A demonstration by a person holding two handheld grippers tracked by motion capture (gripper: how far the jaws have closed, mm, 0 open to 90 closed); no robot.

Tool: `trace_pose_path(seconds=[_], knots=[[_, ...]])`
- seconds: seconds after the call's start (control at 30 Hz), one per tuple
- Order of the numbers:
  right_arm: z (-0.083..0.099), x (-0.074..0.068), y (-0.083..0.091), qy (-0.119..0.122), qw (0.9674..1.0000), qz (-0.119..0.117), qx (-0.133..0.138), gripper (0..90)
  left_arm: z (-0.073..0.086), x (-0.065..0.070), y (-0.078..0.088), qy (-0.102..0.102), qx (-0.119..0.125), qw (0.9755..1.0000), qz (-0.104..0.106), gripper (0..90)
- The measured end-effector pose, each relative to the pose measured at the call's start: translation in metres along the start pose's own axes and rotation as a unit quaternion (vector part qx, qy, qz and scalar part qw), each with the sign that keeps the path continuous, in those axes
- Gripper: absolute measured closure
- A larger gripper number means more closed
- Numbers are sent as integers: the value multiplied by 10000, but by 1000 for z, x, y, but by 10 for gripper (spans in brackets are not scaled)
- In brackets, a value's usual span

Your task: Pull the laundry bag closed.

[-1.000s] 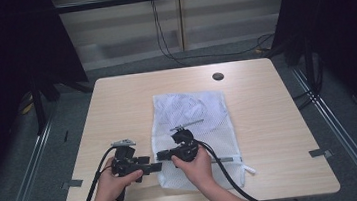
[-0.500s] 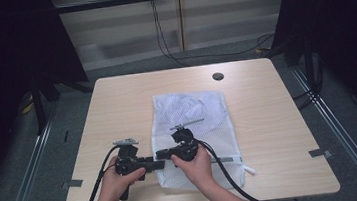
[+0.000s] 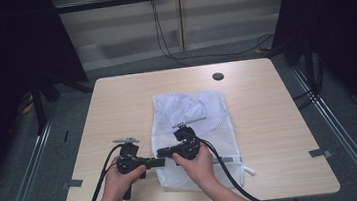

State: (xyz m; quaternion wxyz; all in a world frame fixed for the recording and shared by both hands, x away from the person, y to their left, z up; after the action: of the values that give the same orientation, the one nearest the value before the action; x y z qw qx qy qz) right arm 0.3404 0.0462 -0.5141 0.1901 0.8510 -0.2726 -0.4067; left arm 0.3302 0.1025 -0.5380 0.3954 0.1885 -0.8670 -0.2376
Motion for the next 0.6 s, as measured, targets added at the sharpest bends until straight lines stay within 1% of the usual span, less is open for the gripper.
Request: trace_pose_path(seconds=[0.03, 0.07, 0.13, 0.23, 0.27, 0.33, 0.4, 0.53, 0.6], knots=[[0, 0, 0, 8, 10000, 2, 3, 870, 0, 0, 0, 62, 0, 10000, 9, 869], [0, 0, 1, 14, 10000, 0, 11, 870, 0, 1, 0, 72, -11, 10000, -4, 872], [0, 0, 2, 21, 10000, 0, 3, 870, -1, 1, 0, 26, -12, 10000, -42, 874], [-1, 1, 3, 13, 10000, -9, 0, 870, -2, 2, 0, 88, 22, 9999, -58, 876], [-1, 1, 4, 8, 10000, -23, -1, 870, -2, 1, 0, 70, 20, 9999, -78, 876], [0, 1, 5, 2, 10000, -25, -25, 870, -2, 1, 0, 131, 27, 9999, -83, 876], [0, 2, 6, -1, 10000, -48, -32, 870, -2, 1, 1, 100, 7, 9999, -79, 877], [1, 3, 7, -51, 9999, -73, -54, 870, -2, 1, 2, 134, 41, 9998, -111, 877], [2, 4, 8, -65, 9999, -97, -56, 870, -1, 1, 1, 120, -13, 9999, -112, 877]])
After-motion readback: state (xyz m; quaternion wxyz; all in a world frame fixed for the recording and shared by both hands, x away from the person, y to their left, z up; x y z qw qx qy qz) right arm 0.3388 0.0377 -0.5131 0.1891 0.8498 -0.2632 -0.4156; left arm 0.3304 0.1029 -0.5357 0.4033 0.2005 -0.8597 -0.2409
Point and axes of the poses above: each handheld gripper's, and its own axes: y roughly backward along the jaws, z roughly out of its underside, x roughly to its right, the point moved 10 cm from there along -y, roughly forward along the jaws
